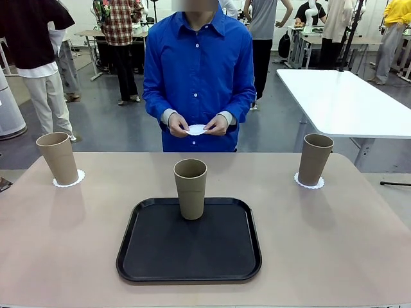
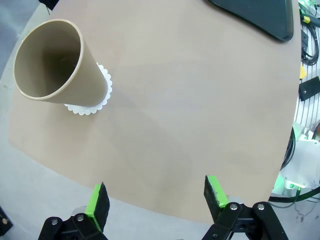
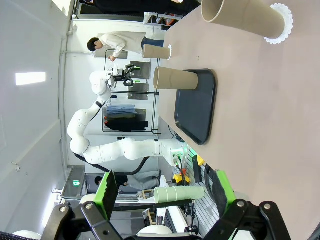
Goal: Place coasters on the table and set cups on them.
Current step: Take one Reusable plastic cup from the Flat Tray and place it on a coaster set by the human.
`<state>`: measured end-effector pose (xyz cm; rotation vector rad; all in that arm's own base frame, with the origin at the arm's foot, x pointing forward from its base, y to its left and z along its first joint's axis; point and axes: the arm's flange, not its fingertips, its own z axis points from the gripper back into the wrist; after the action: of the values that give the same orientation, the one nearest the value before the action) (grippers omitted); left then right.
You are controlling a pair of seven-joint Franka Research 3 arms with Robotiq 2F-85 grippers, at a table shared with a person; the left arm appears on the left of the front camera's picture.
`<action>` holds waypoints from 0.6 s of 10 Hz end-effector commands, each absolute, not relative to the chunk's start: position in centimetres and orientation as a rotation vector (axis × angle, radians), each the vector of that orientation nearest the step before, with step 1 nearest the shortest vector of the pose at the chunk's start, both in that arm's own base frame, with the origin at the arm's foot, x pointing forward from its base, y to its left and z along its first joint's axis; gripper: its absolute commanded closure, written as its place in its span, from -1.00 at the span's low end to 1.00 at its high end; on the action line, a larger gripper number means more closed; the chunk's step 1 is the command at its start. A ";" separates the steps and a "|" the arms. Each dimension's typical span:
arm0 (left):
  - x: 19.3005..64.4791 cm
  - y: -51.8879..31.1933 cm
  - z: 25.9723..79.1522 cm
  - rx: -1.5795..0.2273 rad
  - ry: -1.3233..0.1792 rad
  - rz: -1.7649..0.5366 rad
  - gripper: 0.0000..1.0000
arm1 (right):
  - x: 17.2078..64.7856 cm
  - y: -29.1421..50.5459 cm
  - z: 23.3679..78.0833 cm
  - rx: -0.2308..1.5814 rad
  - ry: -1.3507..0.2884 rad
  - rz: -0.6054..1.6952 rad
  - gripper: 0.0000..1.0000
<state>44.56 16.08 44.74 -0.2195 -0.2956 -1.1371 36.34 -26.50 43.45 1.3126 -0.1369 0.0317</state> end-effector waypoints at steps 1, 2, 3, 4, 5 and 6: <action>44.8 16.1 44.9 -0.215 -0.285 -1.138 -1.00 | 36.4 -26.5 43.5 1.309 -0.131 0.021 -1.00; 44.8 16.1 44.9 -0.215 -0.285 -1.138 -1.00 | 36.4 -26.5 43.5 1.309 -0.131 0.021 -1.00; 44.6 16.1 44.7 -0.220 -0.296 -1.137 -1.00 | 36.4 -26.5 43.5 1.309 -0.131 0.021 -1.00; 45.6 13.4 49.7 -0.119 -0.180 -1.063 -1.00 | 36.4 -26.5 43.5 1.309 -0.131 0.021 -1.00; 41.1 12.0 49.4 -0.153 -0.148 -0.864 -1.00 | 36.4 -26.5 43.5 1.309 -0.131 0.021 -1.00; 38.5 11.0 49.0 -0.200 -0.090 -0.705 -1.00 | 36.4 -26.5 43.5 1.309 -0.131 0.021 -1.00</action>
<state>42.22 13.26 48.83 -0.1452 -0.1686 -0.8944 36.36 -26.48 43.44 1.3127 -0.1364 0.0320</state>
